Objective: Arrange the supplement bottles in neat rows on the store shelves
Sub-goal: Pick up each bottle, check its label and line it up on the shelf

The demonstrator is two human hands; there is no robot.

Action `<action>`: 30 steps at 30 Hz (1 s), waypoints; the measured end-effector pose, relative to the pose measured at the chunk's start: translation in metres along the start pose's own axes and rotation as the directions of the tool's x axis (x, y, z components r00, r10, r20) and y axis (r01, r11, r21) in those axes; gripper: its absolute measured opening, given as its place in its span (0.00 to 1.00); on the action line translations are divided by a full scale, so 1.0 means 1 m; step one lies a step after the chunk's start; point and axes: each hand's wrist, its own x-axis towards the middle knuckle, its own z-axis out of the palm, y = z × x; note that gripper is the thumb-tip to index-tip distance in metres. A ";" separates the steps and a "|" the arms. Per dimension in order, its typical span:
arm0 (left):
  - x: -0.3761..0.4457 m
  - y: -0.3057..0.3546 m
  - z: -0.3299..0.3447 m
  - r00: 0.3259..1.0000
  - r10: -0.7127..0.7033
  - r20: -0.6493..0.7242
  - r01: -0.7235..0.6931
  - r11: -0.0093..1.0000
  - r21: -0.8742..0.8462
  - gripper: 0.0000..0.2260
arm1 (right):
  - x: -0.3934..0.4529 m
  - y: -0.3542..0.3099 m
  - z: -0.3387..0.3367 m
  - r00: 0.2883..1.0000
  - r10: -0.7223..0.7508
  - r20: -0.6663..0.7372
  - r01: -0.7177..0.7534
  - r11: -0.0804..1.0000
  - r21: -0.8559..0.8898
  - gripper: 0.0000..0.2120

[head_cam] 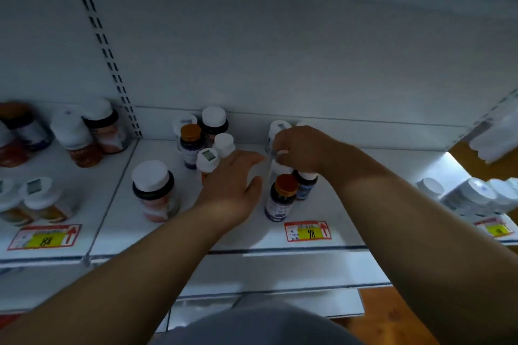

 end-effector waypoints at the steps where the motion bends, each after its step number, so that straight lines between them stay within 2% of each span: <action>1: -0.001 0.001 0.003 1.000 -0.015 -0.014 0.015 1.000 -0.003 0.17 | 0.002 0.001 0.002 1.000 -0.007 0.022 0.007 1.000 -0.014 0.13; 3: -0.003 0.003 0.008 0.998 -0.048 -0.039 0.048 0.999 -0.002 0.16 | 0.007 0.005 0.006 0.999 -0.036 0.034 0.038 0.998 -0.048 0.16; 6: 0.001 0.003 0.009 0.993 -0.106 -0.055 0.106 0.994 -0.001 0.16 | 0.012 0.008 0.005 0.992 -0.122 -0.014 0.122 0.992 -0.013 0.13; 11: 0.016 0.010 0.000 0.984 -0.164 -0.072 0.161 0.986 -0.040 0.21 | 0.009 0.008 -0.017 0.924 -0.174 -0.339 0.207 0.976 0.066 0.10; 14: 0.024 0.021 -0.007 0.983 -0.173 -0.063 0.160 0.972 -0.170 0.21 | 0.002 0.000 -0.034 0.882 -0.133 -0.452 0.202 0.973 0.109 0.13; 16: 0.025 0.028 -0.010 0.976 -0.210 -0.060 0.189 0.950 -0.249 0.17 | -0.003 -0.004 -0.041 0.891 -0.064 -0.450 0.148 0.977 0.153 0.18; 18: 0.022 0.032 -0.012 0.964 -0.260 -0.054 0.231 0.922 -0.312 0.12 | -0.010 -0.007 -0.045 0.912 0.001 -0.409 0.139 0.939 0.314 0.21; 20: 0.017 0.033 -0.011 0.953 -0.296 -0.062 0.256 0.899 -0.356 0.09 | -0.016 -0.012 -0.047 0.943 0.041 -0.331 0.161 0.814 0.559 0.21; 22: 0.009 0.035 -0.013 0.941 -0.326 -0.096 0.267 0.883 -0.386 0.11 | -0.020 -0.018 -0.043 0.963 0.021 -0.268 0.177 0.700 0.692 0.16; 25: -0.009 0.033 -0.026 0.915 -0.369 -0.161 0.292 0.884 -0.365 0.18 | -0.020 -0.039 -0.033 0.947 -0.079 -0.312 0.292 0.623 0.726 0.08; 30: -0.058 0.016 -0.085 0.845 -0.401 -0.353 0.319 0.909 -0.268 0.27 | -0.010 -0.127 -0.023 0.860 -0.215 -0.463 0.490 0.599 0.633 0.04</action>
